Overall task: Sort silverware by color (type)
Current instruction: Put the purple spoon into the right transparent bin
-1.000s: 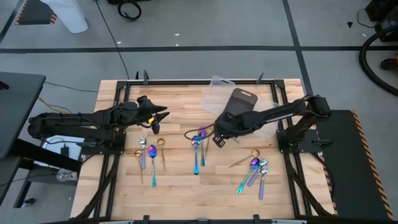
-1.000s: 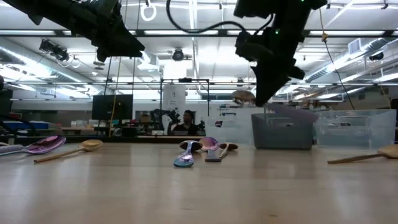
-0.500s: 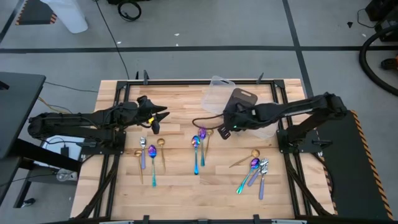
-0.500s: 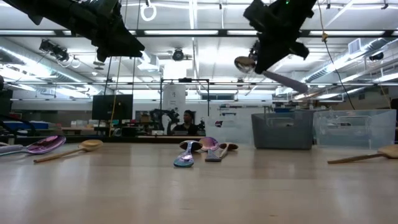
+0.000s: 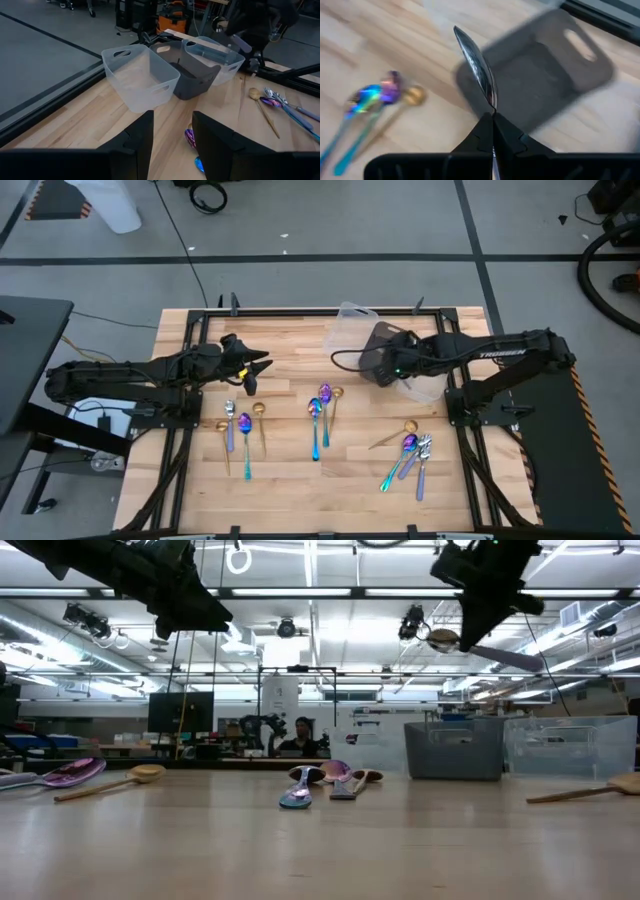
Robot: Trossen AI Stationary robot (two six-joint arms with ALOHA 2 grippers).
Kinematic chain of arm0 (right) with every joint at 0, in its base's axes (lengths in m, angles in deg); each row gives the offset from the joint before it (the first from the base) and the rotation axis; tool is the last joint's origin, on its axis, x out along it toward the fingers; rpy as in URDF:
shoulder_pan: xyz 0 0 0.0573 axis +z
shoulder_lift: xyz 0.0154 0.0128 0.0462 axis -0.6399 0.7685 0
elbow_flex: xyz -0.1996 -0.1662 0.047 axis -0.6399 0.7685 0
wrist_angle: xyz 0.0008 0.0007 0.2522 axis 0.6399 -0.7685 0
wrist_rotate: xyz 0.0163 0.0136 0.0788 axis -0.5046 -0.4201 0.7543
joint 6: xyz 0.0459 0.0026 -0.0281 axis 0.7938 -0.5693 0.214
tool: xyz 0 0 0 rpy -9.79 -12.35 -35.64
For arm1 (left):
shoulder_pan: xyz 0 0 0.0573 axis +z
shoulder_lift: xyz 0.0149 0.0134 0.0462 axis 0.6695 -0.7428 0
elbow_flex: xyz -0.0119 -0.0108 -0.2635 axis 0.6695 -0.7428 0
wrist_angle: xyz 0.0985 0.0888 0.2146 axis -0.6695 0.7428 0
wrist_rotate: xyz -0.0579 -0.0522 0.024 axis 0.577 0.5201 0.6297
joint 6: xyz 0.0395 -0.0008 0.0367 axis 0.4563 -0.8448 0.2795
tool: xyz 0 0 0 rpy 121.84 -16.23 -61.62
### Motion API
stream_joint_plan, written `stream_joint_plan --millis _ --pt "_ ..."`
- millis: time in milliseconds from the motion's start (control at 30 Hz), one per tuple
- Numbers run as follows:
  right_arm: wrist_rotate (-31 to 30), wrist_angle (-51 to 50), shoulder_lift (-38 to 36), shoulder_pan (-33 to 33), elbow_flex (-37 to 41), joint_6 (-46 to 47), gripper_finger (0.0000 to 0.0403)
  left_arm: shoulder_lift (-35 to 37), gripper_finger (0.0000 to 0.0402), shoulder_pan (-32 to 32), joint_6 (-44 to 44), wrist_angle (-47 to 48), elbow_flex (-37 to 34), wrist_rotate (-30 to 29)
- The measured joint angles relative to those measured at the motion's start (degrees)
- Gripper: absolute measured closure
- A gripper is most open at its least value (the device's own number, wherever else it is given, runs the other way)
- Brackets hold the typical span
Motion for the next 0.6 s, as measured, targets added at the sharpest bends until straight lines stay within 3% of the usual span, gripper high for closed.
stream_joint_plan --millis 600 --pt "1.0 -17.5 -0.1 -9.3 2.1 10.5 0.0396 0.0 0.0260 0.0 0.0 0.0 0.0 0.0"
